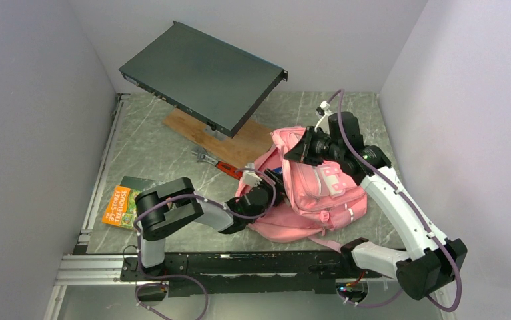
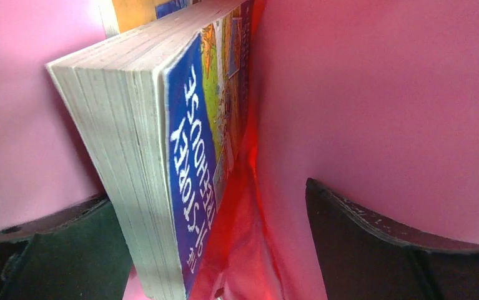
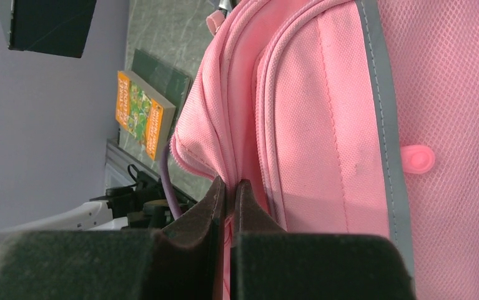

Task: Pack the student bag
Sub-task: Place the book in the student bag.

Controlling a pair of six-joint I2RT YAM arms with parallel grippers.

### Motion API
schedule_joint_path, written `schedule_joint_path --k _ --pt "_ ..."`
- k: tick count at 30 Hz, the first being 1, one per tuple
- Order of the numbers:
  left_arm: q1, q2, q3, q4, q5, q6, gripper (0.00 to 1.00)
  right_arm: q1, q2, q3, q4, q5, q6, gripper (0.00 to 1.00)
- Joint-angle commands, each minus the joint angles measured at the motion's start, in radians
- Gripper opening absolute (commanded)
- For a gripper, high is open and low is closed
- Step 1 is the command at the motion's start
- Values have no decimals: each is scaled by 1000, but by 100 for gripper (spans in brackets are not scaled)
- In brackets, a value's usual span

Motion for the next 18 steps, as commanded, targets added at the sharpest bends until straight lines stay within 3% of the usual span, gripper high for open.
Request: schedule_joint_path --k 1,6,8,10,11,14,18 --pt "11 -50 37 16 87 61 99 -18 -51 22 142 -31 8 0" --pt "51 -124 58 -213 159 89 88 -26 -57 28 106 -19 -19 0" --pt "61 -162 51 -328 168 46 73 -28 -64 23 111 -20 -18 0" --pt "75 -178 50 -343 188 53 49 -28 -64 21 116 -26 -18 0" --pt "86 -174 66 -368 206 49 43 -28 -64 20 119 -29 -16 0" --pt "122 -120 159 -414 284 73 35 -28 -65 19 130 -41 -9 0" --pt "137 -14 344 -502 358 117 34 -29 -58 33 127 -35 -15 0"
